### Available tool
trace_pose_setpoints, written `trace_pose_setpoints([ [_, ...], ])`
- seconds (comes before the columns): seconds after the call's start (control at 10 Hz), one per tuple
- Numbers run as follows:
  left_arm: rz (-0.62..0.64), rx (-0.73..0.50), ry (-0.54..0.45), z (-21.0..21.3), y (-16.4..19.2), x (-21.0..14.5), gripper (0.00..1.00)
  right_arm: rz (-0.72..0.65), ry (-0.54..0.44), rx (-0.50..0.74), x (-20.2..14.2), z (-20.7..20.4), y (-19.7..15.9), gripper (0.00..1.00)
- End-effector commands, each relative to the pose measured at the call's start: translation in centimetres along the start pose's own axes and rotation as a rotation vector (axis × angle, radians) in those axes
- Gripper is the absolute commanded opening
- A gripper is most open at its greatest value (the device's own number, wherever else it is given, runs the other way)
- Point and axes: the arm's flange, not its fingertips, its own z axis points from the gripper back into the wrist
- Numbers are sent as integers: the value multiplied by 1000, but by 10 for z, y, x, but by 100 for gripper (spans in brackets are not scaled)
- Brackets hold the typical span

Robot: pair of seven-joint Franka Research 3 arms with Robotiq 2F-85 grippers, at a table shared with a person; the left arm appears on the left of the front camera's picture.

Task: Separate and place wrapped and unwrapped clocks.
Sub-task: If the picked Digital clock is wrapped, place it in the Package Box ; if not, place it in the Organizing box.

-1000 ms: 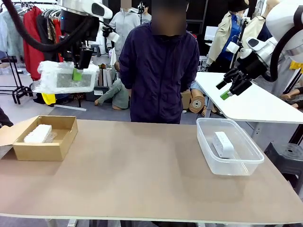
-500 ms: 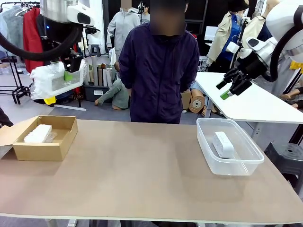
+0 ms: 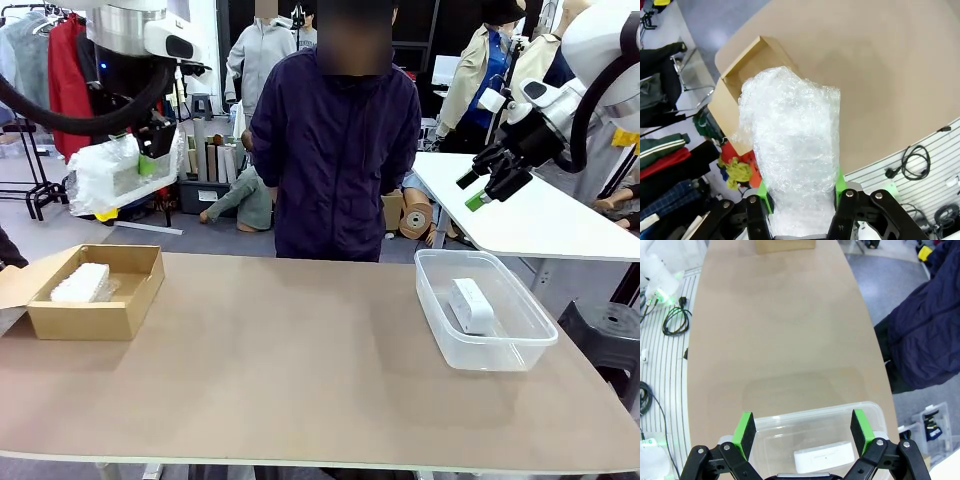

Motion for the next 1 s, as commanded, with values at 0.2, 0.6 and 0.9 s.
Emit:
trace_pose_setpoints([
  [0.2,-10,-8,3,6,5,-1,0,3,-2,0,1,1,-1,100],
  [0.6,196,-32,-16,-39,28,3,0,3,-2,0,1,1,-1,100],
  [0.9,331,-92,79,-94,56,-4,0,3,-2,0,1,1,-1,100],
])
